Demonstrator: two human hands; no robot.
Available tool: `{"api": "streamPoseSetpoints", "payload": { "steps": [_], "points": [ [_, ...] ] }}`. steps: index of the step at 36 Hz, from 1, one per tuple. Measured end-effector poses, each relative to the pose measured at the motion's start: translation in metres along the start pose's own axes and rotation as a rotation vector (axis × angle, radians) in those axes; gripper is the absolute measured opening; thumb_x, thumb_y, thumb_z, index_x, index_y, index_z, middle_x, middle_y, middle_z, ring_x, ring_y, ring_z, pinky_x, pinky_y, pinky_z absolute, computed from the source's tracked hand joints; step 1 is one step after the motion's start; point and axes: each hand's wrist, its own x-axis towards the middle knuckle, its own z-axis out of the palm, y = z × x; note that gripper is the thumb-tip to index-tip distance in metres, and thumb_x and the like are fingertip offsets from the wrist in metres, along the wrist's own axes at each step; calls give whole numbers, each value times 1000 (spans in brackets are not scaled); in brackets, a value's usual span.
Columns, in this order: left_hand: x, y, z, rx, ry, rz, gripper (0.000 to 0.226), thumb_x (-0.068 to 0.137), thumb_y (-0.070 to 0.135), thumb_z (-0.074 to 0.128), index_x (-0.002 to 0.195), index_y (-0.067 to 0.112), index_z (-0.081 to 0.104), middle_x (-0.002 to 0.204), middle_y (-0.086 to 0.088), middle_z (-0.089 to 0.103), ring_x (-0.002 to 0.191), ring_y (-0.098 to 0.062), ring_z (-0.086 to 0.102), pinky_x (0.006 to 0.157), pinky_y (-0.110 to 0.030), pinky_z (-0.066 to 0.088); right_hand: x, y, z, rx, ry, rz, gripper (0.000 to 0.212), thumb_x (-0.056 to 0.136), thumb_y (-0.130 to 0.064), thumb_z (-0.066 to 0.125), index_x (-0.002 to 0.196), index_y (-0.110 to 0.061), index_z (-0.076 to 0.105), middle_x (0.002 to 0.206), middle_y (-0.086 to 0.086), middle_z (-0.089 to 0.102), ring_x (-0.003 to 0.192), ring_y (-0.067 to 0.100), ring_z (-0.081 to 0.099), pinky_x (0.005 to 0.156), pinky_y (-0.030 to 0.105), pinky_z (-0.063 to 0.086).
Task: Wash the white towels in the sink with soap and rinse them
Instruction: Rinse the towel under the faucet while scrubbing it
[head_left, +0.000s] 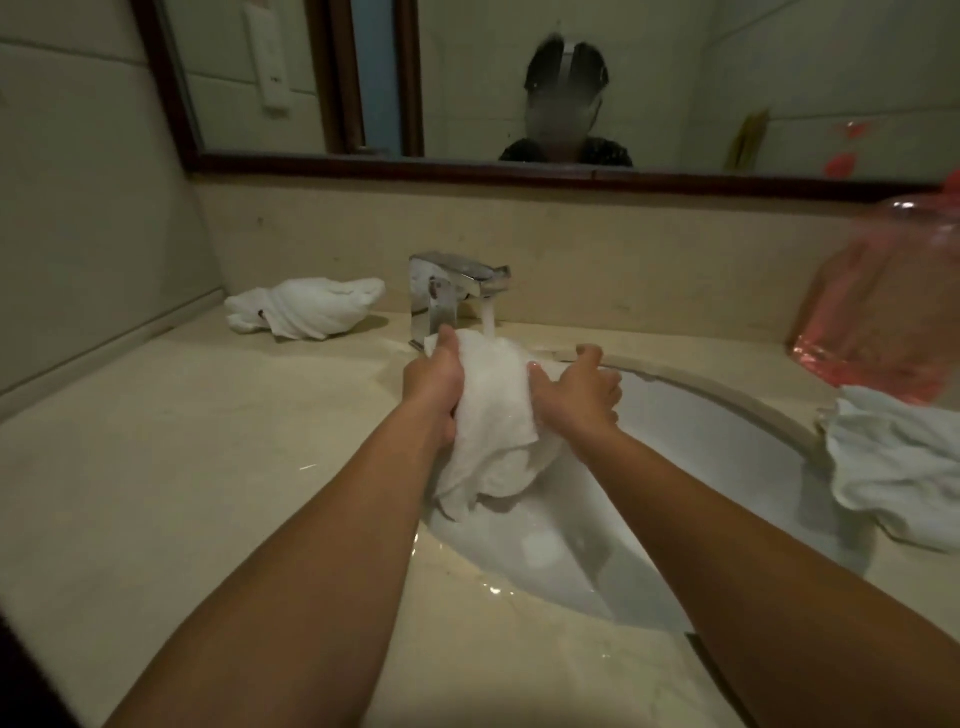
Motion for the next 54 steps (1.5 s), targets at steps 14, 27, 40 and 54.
{"api": "streamPoseSetpoints", "payload": {
  "steps": [14, 27, 40, 54],
  "points": [
    [-6, 6, 18, -1, -237, 44, 88, 106, 72, 15, 93, 11, 78, 80, -12, 79, 73, -24, 78, 65, -34, 61, 7, -6, 14, 527, -366, -183, 52, 92, -58, 75, 125, -18, 71, 111, 9, 80, 104, 27, 78, 98, 50, 60],
    [12, 7, 7, 332, -8, 256, 67, 110, 62, 27, 140, 16, 66, 138, -8, 67, 126, -30, 63, 110, -48, 49, 33, -4, -10, 1190, -510, 116, 45, 102, -21, 38, 84, -8, 77, 78, 10, 74, 74, 24, 72, 71, 29, 56],
    [25, 7, -11, 369, -69, 205, 124, 57, 103, 17, 137, 25, 70, 138, -5, 70, 130, -27, 63, 117, -50, 45, 35, -13, 2, 1340, -489, 193, 49, 101, -13, 43, 58, -10, 67, 53, 4, 61, 44, 15, 62, 46, 16, 49],
    [18, 6, -1, 405, -117, 267, 64, 112, 60, 23, 93, 32, 78, 112, 2, 78, 113, -20, 69, 112, -45, 48, 52, -1, -8, 1264, -331, 217, 13, 80, -14, 61, 77, -19, 49, 69, 2, 48, 69, 18, 47, 62, 27, 44]
  ]
}}
